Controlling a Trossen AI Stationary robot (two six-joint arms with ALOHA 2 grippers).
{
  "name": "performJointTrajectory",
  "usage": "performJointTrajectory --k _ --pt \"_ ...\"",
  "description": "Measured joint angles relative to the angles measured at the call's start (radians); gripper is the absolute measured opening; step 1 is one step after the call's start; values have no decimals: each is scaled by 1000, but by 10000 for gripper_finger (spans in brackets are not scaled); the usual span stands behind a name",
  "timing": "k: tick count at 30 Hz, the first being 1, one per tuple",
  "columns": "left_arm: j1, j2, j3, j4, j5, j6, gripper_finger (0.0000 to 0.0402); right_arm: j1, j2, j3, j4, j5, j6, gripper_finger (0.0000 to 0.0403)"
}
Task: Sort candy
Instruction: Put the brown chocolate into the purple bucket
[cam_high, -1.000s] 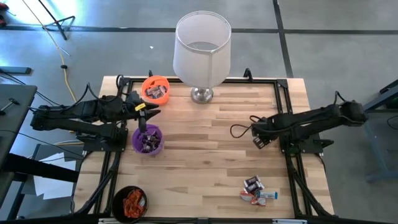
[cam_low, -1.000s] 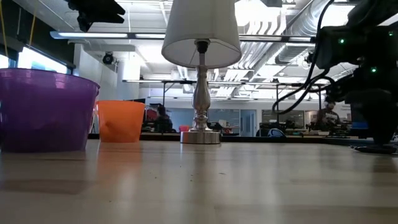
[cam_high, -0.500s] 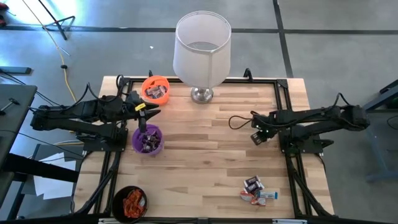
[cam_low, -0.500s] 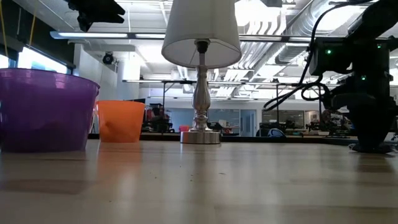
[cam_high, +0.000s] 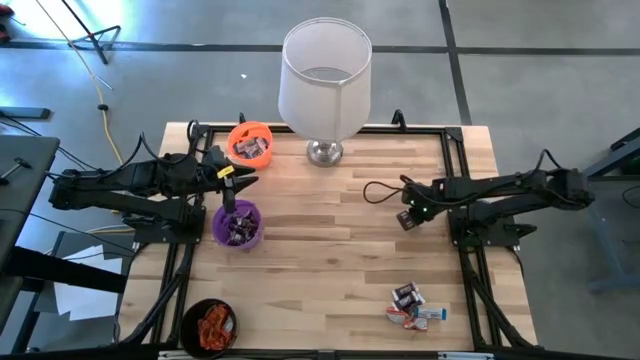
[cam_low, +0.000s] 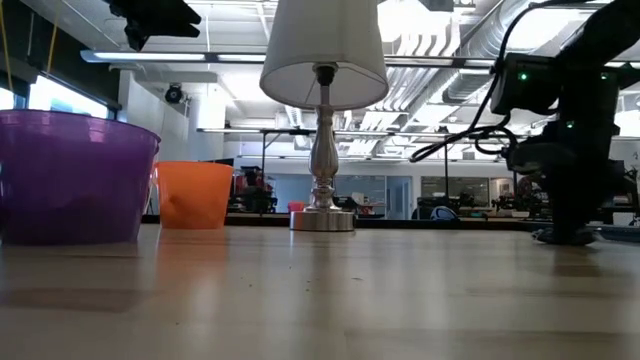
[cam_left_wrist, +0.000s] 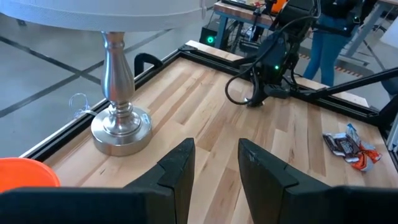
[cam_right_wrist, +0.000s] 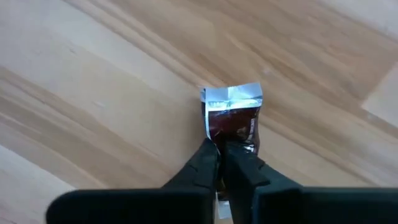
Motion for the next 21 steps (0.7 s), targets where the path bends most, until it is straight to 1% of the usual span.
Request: performJointTrajectory --k 6,11,13,16,21 --pt "0 0 0 0 0 10 110 0 3 22 69 6 0 4" --pt "0 0 0 -2 4 10 110 0 3 98 97 7 -20 1" --pt "0 0 0 -6 7 10 110 6 3 129 139 6 -38 0" --pt "0 1 0 -7 7 10 110 33 3 171 285 -12 -48 0" --pt "0 13 0 -7 7 11 110 104 19 228 643 -28 -67 0"
